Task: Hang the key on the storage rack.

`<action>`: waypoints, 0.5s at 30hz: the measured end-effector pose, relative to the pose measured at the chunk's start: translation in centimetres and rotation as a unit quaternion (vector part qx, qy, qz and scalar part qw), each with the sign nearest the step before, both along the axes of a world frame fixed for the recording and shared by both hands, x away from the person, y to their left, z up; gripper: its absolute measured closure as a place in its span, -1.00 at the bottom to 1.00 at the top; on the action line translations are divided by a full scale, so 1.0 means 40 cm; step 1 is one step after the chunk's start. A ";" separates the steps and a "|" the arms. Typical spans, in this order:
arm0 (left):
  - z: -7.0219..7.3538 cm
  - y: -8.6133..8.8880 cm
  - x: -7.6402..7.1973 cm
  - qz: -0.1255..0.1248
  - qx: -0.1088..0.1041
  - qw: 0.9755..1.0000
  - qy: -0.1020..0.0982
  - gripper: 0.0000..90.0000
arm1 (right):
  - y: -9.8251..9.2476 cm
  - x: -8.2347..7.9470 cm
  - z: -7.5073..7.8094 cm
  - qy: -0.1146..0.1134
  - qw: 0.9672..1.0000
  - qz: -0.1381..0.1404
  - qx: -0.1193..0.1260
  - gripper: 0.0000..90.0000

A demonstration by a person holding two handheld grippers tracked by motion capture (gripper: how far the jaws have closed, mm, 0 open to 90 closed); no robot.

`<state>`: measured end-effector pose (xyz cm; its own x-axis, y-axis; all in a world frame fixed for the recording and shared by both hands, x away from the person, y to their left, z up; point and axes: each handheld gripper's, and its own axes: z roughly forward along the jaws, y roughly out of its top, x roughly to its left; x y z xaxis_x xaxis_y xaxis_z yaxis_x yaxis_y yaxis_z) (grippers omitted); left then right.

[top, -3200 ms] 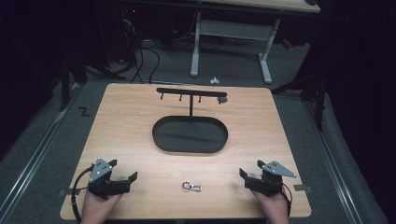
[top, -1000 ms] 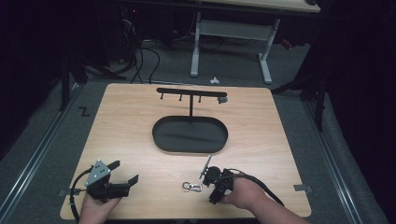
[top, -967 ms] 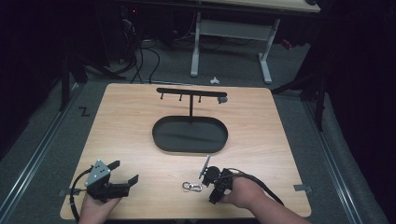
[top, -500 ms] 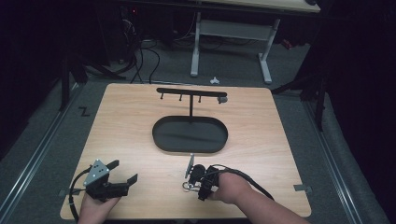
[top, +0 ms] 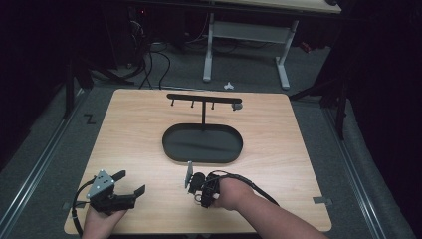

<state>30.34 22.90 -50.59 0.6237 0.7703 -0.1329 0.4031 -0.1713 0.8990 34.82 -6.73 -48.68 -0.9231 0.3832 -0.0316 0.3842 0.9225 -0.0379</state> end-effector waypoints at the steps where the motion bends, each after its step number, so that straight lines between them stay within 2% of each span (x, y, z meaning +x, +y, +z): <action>1: 0.000 0.000 0.000 0.000 0.000 1.000 0.000 -0.81 | 0.003 0.004 -0.009 0.008 1.000 0.006 -0.002 0.33; 4: 0.000 0.001 0.001 -0.001 0.000 1.000 0.000 -0.80 | 0.005 0.008 -0.010 0.012 1.000 0.007 -0.002 0.38; 5: 0.000 0.001 0.001 -0.001 0.000 1.000 0.000 -0.80 | 0.004 0.009 -0.009 0.013 1.000 0.011 -0.002 0.51; 10: 0.000 0.002 0.001 0.000 -0.002 1.000 -0.001 -0.79 | 0.002 0.006 -0.009 0.012 1.000 0.012 -0.002 0.53; 15: 0.000 0.001 0.000 -0.001 -0.002 1.000 -0.001 -0.79 | -0.016 0.012 -0.002 0.017 1.000 -0.010 0.005 0.54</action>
